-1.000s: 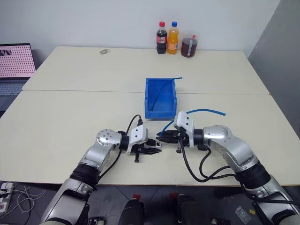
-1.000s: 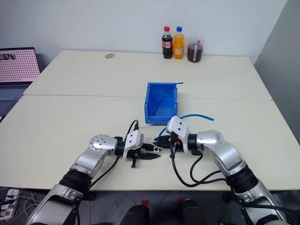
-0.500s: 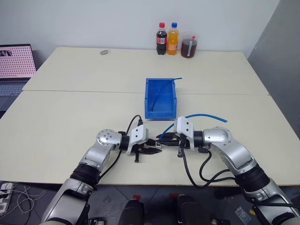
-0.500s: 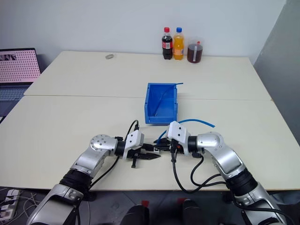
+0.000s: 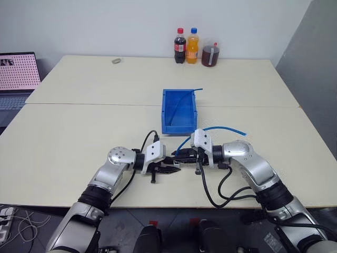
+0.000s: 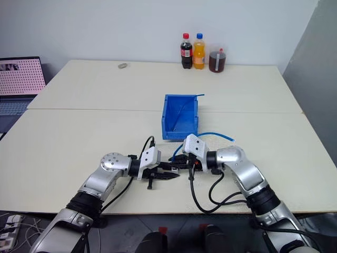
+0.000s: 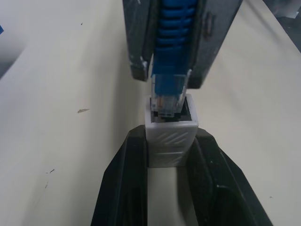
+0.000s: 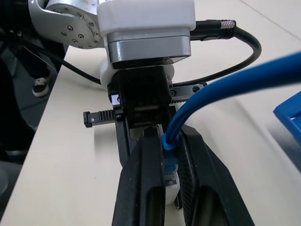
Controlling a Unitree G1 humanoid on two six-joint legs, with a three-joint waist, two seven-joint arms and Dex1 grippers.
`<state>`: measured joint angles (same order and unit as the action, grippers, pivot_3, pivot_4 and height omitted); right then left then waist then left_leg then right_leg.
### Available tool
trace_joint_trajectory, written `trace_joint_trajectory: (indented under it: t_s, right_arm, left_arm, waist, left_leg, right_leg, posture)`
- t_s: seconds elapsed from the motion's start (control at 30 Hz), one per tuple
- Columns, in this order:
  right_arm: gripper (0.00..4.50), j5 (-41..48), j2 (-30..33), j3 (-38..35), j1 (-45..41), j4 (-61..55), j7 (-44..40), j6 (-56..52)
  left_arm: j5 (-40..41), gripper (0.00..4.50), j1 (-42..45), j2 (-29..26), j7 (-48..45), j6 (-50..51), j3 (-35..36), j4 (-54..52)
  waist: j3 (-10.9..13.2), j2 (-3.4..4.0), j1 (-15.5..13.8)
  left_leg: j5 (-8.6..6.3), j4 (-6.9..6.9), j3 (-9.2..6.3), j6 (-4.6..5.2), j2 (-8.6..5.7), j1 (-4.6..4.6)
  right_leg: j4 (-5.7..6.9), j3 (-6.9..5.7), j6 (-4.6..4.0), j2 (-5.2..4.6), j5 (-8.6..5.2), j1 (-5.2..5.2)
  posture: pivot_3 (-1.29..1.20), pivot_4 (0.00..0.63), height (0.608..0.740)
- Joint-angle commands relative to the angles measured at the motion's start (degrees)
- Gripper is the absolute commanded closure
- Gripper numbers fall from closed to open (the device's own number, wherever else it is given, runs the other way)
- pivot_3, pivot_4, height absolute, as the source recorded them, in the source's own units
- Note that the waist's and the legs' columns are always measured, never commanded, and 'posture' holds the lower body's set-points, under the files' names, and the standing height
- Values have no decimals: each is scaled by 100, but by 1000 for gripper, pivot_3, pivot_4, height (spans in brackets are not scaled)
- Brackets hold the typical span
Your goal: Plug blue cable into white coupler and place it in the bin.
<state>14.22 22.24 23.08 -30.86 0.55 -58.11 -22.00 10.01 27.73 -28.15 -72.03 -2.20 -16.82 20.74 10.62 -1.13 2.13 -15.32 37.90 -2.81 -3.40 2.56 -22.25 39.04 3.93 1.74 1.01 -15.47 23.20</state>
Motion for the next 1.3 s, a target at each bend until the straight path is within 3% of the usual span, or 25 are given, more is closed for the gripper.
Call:
trace_joint_trajectory:
  t_s: [0.03,0.47,0.53,0.63,0.8,0.97,1.03,1.17,1.23,1.3]
  right_arm:
    - [4370,-130,149,354,85,228,-413,-359]
    - [4370,-461,-14,347,-18,709,-360,91]
    - [4370,-401,-57,169,-127,731,-274,53]
    - [4370,-143,-17,-173,-380,470,-228,-292]
    - [4370,747,-180,-1127,-1285,223,142,-1870]
    - [4370,1365,-559,-2180,-2694,1533,805,-3163]
    - [4370,1159,-676,-2323,-3270,2587,1113,-3088]
    - [4370,598,-868,-2307,-4254,4765,1476,-2266]
    - [3696,432,-957,-2410,-4621,5585,1690,-1824]
    - [3328,327,-1019,-2522,-4891,6188,1883,-1484]
  left_arm:
    - [39,3715,4,12,-26,-4,98,-233]
    - [19,3715,-44,-72,98,3,182,-364]
    - [156,3005,-46,-124,78,181,277,-507]
    - [388,2446,-114,-185,291,631,537,-993]
    - [694,1310,-657,-290,959,1417,1017,-2296]
    - [998,396,-1194,-198,2077,2202,1776,-3422]
    - [1055,35,-1367,-74,2600,2501,2009,-3905]
    - [1077,35,-1565,309,3675,3004,2360,-4647]
    - [1098,0,-1648,472,4031,3167,2430,-4868]
    - [1105,0,-1766,573,4255,3280,2417,-5047]
  waist:
    - [-2,3,-1]
    - [-4,3,27]
    - [-4,3,50]
    - [-4,3,63]
    - [2,9,83]
    - [8,13,113]
    - [8,13,111]
    - [8,12,78]
    - [8,12,68]
    - [8,12,74]
  left_leg:
    - [0,-1,2,0,-1,0]
    - [0,-2,2,0,0,3]
    - [0,-3,2,0,0,6]
    - [0,-3,0,0,1,6]
    - [0,-2,-2,0,1,-8]
    - [0,-2,-10,-1,4,-35]
    - [0,-5,-14,0,5,-34]
    - [0,-5,-6,0,-5,-39]
    - [0,-3,-1,0,-9,-46]
    - [0,-4,3,0,-11,-59]
  right_leg:
    - [-1,1,0,-1,0,0]
    - [-1,1,2,0,-3,0]
    - [0,2,2,1,-3,-1]
    - [3,1,2,1,-3,-1]
    - [1,2,-1,-3,-1,6]
    - [6,-5,-4,-4,1,33]
    - [4,-11,-6,-4,2,32]
    - [-5,-6,-5,-12,3,29]
    - [-8,-2,-3,-17,4,32]
    - [-7,2,-3,-19,5,46]
  posture:
    - [0,150,740]
    - [0,150,740]
    - [0,150,740]
    - [0,150,740]
    - [0,150,740]
    - [0,150,740]
    - [0,150,740]
    - [0,150,740]
    - [0,150,740]
    - [0,150,740]
